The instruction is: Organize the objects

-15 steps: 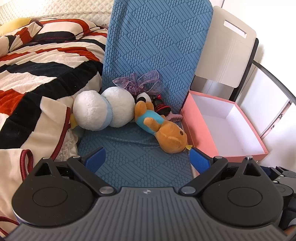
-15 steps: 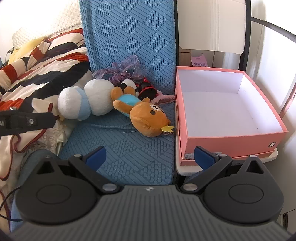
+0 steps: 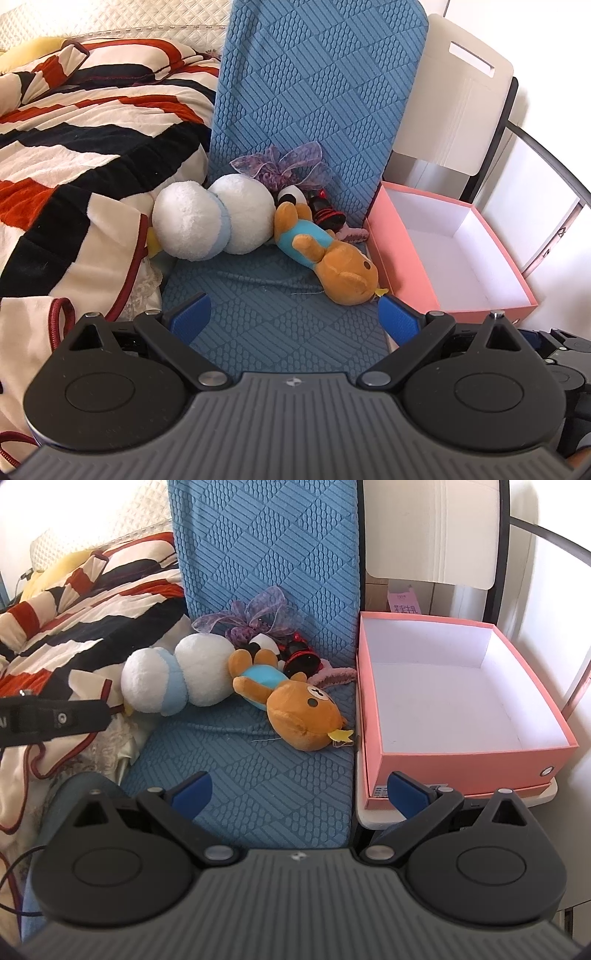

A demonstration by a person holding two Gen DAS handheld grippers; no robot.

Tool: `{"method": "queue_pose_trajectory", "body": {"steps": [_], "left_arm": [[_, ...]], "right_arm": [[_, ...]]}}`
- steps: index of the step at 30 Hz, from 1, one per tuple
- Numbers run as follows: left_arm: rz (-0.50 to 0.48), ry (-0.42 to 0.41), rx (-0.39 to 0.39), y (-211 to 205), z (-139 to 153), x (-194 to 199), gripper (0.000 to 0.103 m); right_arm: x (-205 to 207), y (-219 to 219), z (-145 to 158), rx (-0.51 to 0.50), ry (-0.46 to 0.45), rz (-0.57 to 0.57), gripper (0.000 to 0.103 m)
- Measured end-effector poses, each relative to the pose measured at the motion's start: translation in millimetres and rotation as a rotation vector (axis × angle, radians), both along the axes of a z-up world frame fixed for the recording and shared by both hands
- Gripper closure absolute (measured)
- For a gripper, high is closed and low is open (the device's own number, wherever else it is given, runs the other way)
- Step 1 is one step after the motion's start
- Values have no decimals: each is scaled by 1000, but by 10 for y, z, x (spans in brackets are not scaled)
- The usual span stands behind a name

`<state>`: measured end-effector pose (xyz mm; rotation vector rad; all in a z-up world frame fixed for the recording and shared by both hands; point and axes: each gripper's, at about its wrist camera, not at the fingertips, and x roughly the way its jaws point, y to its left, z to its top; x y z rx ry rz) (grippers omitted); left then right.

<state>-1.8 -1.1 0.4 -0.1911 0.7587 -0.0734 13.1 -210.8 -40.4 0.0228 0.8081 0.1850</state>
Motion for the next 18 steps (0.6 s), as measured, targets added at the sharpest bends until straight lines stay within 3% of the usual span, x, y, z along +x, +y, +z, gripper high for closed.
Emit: {"method": "queue_pose_trajectory", "body": {"steps": [18], "left_arm": [[3, -2, 1, 17, 26, -15, 4]], "right_arm": [[-15, 43, 17, -7, 2, 7, 0]]}}
